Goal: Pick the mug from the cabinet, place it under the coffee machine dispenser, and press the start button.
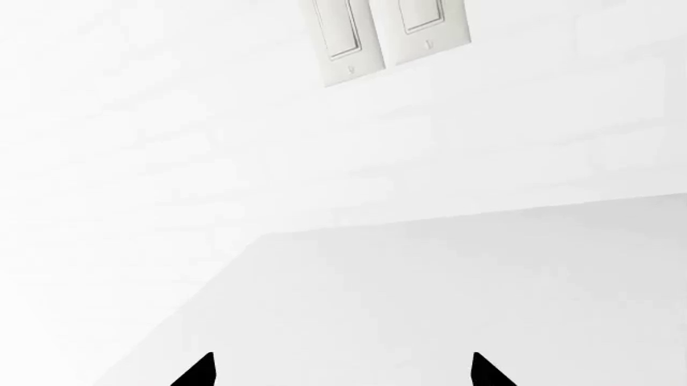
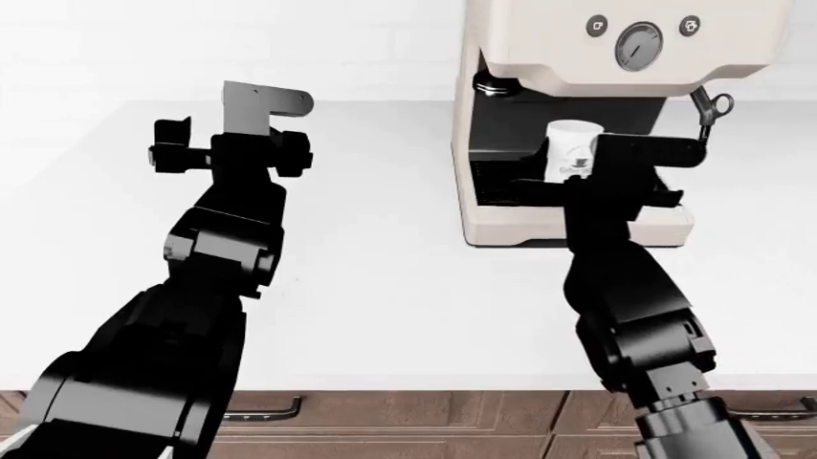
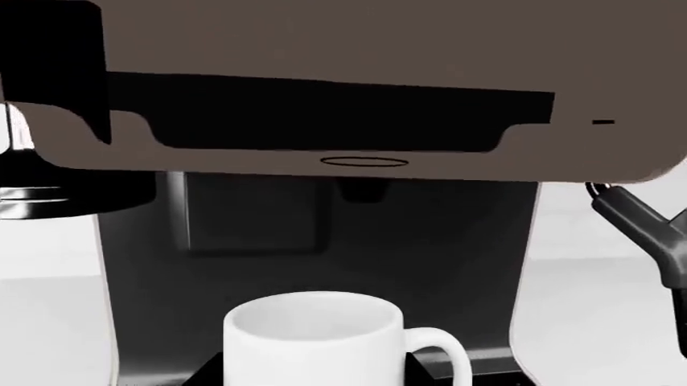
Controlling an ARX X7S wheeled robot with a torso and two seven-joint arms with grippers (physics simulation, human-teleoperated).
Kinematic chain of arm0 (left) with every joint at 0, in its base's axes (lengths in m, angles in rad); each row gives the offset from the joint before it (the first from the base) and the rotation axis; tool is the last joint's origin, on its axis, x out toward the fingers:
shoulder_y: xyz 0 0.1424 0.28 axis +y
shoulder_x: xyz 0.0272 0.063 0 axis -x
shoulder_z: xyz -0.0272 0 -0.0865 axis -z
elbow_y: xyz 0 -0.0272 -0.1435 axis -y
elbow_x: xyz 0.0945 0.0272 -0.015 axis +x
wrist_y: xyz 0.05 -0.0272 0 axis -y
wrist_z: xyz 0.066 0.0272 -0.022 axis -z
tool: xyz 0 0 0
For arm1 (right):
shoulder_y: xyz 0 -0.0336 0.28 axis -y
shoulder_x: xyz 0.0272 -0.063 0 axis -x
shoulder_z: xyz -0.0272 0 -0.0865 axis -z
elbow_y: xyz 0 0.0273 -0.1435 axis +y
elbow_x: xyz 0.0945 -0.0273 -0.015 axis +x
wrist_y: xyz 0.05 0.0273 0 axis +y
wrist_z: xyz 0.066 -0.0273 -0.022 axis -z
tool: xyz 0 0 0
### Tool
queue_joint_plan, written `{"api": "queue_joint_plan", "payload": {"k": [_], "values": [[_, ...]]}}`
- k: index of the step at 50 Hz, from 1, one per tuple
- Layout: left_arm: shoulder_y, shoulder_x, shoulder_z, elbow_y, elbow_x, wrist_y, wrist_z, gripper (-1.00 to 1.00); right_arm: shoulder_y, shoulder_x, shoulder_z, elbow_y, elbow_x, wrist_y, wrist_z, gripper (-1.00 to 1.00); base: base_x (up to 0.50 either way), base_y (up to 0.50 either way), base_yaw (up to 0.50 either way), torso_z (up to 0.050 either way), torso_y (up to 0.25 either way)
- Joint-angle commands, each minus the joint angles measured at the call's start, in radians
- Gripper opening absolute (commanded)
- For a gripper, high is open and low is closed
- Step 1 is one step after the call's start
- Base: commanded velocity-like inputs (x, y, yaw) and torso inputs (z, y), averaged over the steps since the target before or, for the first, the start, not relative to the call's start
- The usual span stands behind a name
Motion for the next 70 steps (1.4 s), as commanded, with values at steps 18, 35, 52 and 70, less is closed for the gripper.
{"api": "queue_joint_plan", "payload": {"k": [18,35,52,70], "values": [[0.001,0.000,0.002,0.000,0.000,0.000,0.001,1.00,0.057,-0.049,0.000,0.191,-0.029,-0.087,-0.049,-1.00,0.00,0.00,0.00,0.001,0.000],[0.001,0.000,0.002,0.000,0.000,0.003,0.001,1.00,0.076,-0.079,-0.011,0.301,-0.033,-0.137,-0.081,-1.00,0.00,0.00,0.00,0.000,0.000],[0.000,0.000,0.004,0.000,0.000,0.005,-0.001,1.00,0.058,-0.067,-0.010,0.282,-0.028,-0.132,-0.070,1.00,0.00,0.00,0.00,0.000,0.000],[0.000,0.000,0.005,0.000,0.000,0.007,-0.002,1.00,-0.013,0.006,-0.007,0.009,0.016,0.005,-0.021,1.00,0.00,0.00,0.00,0.000,0.000]]}}
